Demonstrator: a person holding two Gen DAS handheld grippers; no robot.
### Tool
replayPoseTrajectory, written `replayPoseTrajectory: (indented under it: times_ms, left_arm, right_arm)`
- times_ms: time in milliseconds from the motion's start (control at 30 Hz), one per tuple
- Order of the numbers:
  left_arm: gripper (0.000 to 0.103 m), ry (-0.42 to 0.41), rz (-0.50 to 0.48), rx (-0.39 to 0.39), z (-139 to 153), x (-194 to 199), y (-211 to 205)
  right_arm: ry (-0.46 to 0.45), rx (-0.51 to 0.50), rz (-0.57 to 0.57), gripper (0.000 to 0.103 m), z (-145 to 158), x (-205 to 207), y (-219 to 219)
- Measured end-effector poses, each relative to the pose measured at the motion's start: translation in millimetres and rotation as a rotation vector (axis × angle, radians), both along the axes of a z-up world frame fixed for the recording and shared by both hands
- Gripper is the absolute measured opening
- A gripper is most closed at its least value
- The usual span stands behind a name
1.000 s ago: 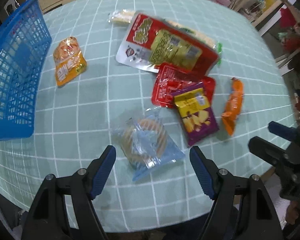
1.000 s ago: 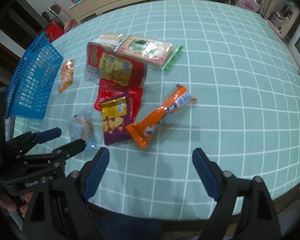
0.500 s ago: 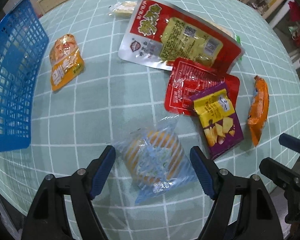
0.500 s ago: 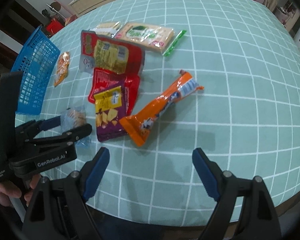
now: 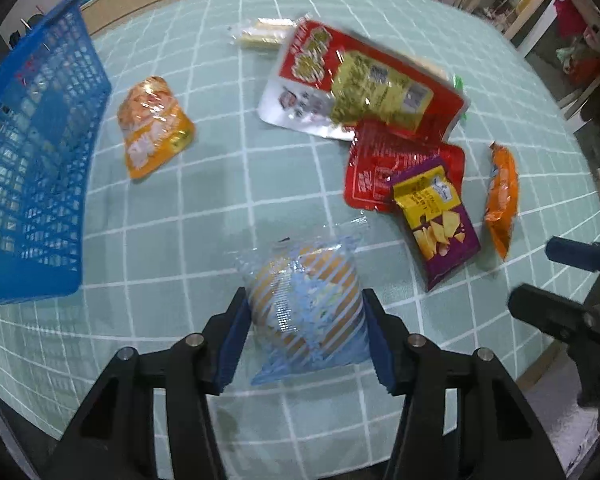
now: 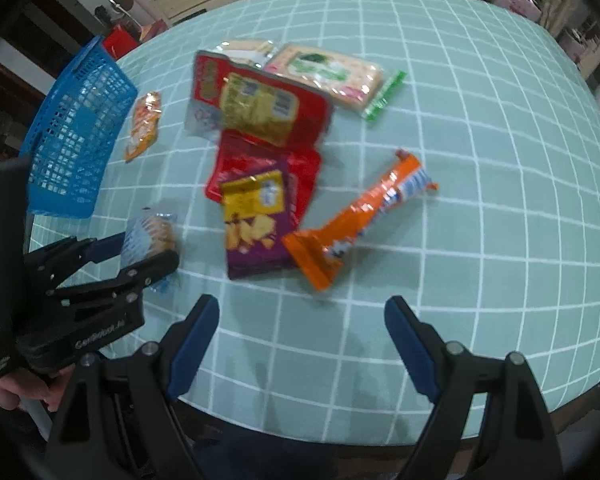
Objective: Organize snacks
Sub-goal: 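Grasp the round-biscuit clear bag with the left gripper while the right grasps the purple chips bag, then carry the biscuit bag and chips bag toward the blue basket with both grippers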
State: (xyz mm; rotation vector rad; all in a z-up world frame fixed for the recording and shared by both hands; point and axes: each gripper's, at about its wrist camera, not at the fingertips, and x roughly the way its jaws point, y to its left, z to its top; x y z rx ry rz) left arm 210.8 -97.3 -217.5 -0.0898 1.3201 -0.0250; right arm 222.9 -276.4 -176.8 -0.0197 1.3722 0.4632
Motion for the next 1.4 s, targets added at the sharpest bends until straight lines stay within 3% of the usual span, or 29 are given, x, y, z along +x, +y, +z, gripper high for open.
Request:
replayPoseTrajectory:
  times_ms: [233, 467, 1033, 1133, 1200, 1333, 1400]
  left_arm:
    - [0.052, -0.056, -0.001, -0.01, 24, -16, 35]
    - [0.052, -0.08, -0.001, -0.011, 36, -8, 49]
    - [0.052, -0.06, -0.022, -0.025, 14, -3, 45]
    - [0.052, -0.058, -0.017, -0.025, 11, -4, 45]
    - [0.052, -0.056, -0.014, -0.026, 11, -5, 45]
    - [0.052, -0.051, -0.02, -0.026, 8, -10, 43]
    - [0.052, -0.047, -0.023, -0.025, 6, -14, 41]
  right_arm:
    - [0.001, 0.017, 0.009, 0.088, 7, 15, 26]
    - [0.017, -0.031, 0.043, 0.088, -2, 34, 56]
    - [0.046, -0.175, 0.061, 0.087, -46, 46, 87]
    - [0.019, -0.19, 0.068, 0.08, -49, 44, 91]
    - [-0.01, -0.213, 0.075, 0.067, -49, 42, 94]
    - [-0.041, -0.231, 0.104, 0.052, -48, 28, 97]
    - [-0.028, -0.228, 0.109, 0.052, -48, 23, 99]
